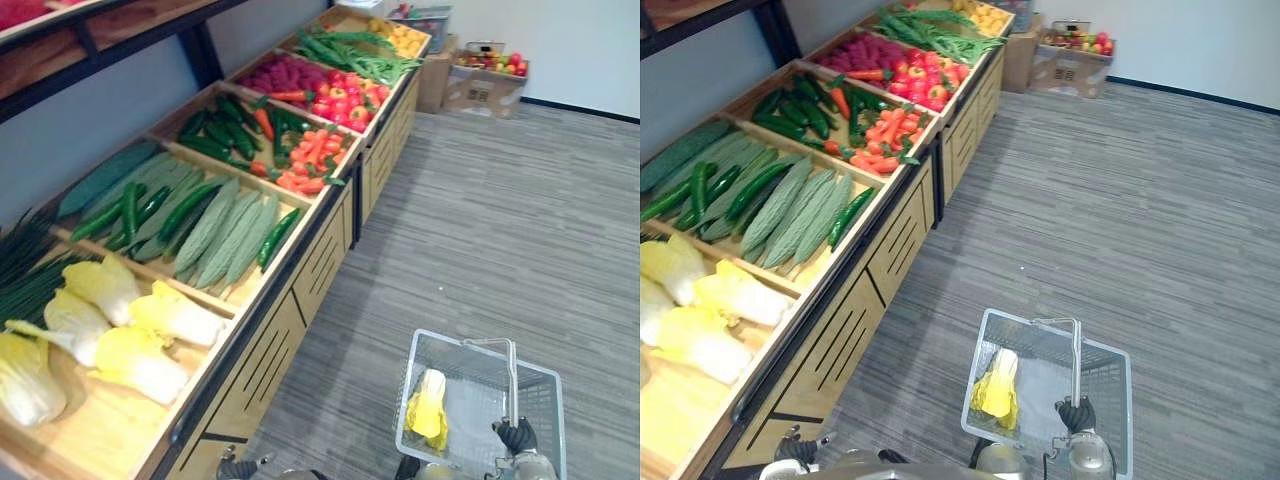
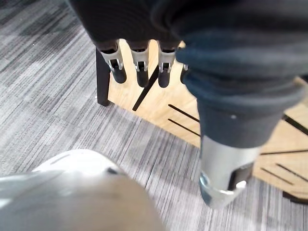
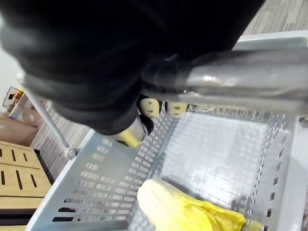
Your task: Pick vegetable in the basket
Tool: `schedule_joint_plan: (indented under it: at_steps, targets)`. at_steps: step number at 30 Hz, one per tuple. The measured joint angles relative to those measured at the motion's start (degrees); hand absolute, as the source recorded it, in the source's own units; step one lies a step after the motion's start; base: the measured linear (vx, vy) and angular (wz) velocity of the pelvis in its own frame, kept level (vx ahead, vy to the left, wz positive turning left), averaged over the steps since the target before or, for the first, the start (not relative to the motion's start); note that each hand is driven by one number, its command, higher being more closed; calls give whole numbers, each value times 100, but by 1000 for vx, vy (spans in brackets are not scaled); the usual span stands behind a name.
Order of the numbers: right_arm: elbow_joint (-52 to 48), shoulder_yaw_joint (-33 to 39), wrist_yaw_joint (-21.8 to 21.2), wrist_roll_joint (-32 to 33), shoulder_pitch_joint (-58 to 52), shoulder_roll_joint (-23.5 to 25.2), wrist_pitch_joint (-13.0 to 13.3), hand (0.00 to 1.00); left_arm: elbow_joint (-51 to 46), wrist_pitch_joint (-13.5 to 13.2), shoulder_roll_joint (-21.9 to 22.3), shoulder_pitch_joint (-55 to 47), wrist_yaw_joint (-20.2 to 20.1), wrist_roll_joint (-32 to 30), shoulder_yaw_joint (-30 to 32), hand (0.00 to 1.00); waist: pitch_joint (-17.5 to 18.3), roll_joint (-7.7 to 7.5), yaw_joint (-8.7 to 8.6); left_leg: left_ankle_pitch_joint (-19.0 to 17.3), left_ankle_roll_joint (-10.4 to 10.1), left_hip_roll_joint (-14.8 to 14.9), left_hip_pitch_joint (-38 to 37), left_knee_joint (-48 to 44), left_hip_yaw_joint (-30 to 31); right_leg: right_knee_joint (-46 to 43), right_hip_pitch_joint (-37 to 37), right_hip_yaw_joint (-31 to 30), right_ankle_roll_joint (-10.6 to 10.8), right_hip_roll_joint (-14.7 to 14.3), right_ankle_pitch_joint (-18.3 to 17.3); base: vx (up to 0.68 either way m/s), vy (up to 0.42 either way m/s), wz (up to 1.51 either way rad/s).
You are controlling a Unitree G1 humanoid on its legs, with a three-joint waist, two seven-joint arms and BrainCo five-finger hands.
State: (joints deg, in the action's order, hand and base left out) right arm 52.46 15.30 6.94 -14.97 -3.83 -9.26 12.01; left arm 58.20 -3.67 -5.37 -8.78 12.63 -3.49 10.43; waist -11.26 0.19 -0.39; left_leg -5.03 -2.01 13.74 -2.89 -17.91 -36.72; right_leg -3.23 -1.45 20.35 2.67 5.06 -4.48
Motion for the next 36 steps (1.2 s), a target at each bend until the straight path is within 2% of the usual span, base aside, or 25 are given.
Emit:
schedule_joint_plan:
  at_steps: [1,2,5,7,8,9,10,12,13,14,18,21,24,27,31,36]
  targets:
    - [5,-26,-5,-30,92,-11,13,100,1,-8,77,-74,14,2,14,0,-11,-27,75,44,-10,-154,-1,96,742,6,155,-433,-17,-45,88,-60,-97,-167]
    - [18,-57,-13,-40,140,-21,18,100,2,-11,83,-124,34,11,10,0,-1,-2,98,46,-6,-242,-4,166,1102,17,219,-642,-47,-71,139,-9,-57,-177]
    - [74,-384,-122,-83,273,-193,17,100,6,-15,99,-340,133,111,9,0,55,106,211,-286,-172,-729,-28,677,3015,231,619,-1846,1,-235,533,8,36,-169]
    - [148,-477,-113,-77,279,-256,13,100,7,-18,99,-385,219,110,4,0,85,159,213,-436,-184,-825,-26,811,3525,405,633,-2195,79,-320,707,-29,160,-137]
    - [199,-471,-76,-72,213,-316,12,100,9,-67,111,-454,239,110,-9,0,179,283,209,-738,-290,-793,-55,898,3774,587,637,-2424,155,-444,885,-38,208,-110]
    - [202,-470,-66,-72,186,-335,12,100,10,-80,117,-471,243,110,-13,0,233,358,203,-837,-271,-756,-67,920,3780,644,636,-2432,171,-479,946,-10,247,-101]
    - [244,-464,5,-70,124,-311,-5,100,34,-97,57,-437,247,101,-58,0,341,331,201,-953,-200,-850,-71,931,3587,887,604,-2534,187,-410,1166,20,209,-56]
    - [231,-459,63,-40,27,-265,5,100,22,-186,-44,-397,240,77,-121,0,416,218,167,-949,-168,-1027,-71,972,3432,924,637,-2556,264,-229,1222,42,232,-41]
    - [238,-431,150,22,-31,-263,1,100,23,-223,-69,-357,229,43,-174,0,437,187,90,-932,-141,-1126,-108,985,3420,924,626,-2564,294,-129,1241,72,241,-11]
    - [244,-405,210,31,-90,-262,0,100,28,-261,-84,-350,211,1,-225,0,467,192,35,-914,-111,-1210,-163,1047,3417,924,615,-2570,312,-63,1251,63,174,-3]
    - [275,-274,283,31,-72,-259,54,100,98,-342,-151,-178,68,-15,-230,0,474,193,62,-910,-104,-1303,-293,1114,3308,828,638,-2626,329,3,1240,69,76,-15]
    - [258,-274,285,-4,-28,-243,118,100,116,-338,-200,-181,-11,-12,-227,0,469,188,67,-909,-103,-1278,-468,1123,3079,286,837,-2587,299,-91,1092,50,15,-36]
    - [253,-276,281,-34,-15,-217,129,100,110,-340,-260,-204,-51,14,-187,0,439,94,68,-917,-90,-1265,-618,1145,2741,-133,1023,-2164,195,-160,1026,-40,-17,-50]
    - [276,-262,254,-69,-17,-142,168,100,110,-336,-297,-214,-56,111,-95,0,414,-14,66,-1056,141,-1256,-624,1140,2516,62,1015,-2065,178,-178,1014,-46,-6,-39]
    - [538,-51,247,182,-33,-65,208,100,113,-318,-268,-250,-53,110,-95,0,428,-66,67,-1082,103,-1184,-625,1147,2476,389,873,-1697,185,-144,1105,8,-24,-9]
    - [814,199,148,726,-53,28,182,100,118,-316,-139,-257,-42,111,26,0,456,-16,74,-1150,-13,-994,-711,1168,2508,936,559,-1597,128,-336,1334,104,-58,2]
